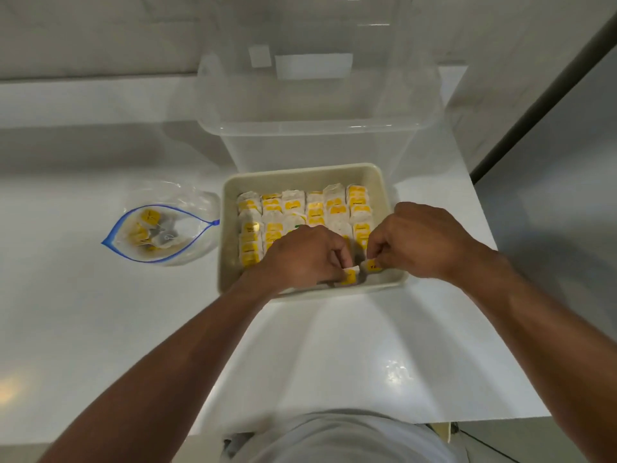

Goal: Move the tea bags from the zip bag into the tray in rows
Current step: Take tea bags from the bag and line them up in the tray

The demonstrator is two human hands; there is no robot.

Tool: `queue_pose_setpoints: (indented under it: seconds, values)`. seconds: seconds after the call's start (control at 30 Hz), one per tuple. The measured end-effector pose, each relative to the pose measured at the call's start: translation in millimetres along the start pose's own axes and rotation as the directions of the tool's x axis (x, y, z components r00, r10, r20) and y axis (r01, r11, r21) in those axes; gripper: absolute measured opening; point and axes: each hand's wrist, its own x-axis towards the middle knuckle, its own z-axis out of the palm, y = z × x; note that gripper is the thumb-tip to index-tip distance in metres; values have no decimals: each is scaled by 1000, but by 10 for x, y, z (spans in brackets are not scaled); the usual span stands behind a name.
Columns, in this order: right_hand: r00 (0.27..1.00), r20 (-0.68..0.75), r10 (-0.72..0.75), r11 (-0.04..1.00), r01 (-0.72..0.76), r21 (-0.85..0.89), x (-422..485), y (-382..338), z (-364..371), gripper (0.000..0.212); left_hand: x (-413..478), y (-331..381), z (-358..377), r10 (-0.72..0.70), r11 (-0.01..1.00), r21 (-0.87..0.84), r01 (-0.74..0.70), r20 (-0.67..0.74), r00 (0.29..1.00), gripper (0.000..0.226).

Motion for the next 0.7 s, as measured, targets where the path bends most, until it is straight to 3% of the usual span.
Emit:
queue_pose_setpoints:
  seconds: [0.1,0.27,0.33,0.5,0.57,0.7]
  values:
    - [998,6,-55,989,55,-138,51,-23,-26,11,79,6,-3,-14,1000,12,14,10,1000,9]
    - [998,-32,-61,908,42,-416,197,-146,34,12,234,52,6,-60,962,258,92,-128,990,15]
    - [996,-56,-64,890,31,-454,236,-157,28,9,278,58,12,-49,945,312,96,-154,987,19]
    - [993,-67,-100,875,56,-480,276,-229,38,41,319,29,-6,-74,949,293,119,-160,984,20]
    - [994,-62,-90,866,48,-497,281,-243,34,40,318,24,-13,-40,956,283,82,-153,987,20]
    - [999,-2,-50,863,42,-503,236,-214,13,19,285,18,-38,-20,961,274,42,-86,996,21]
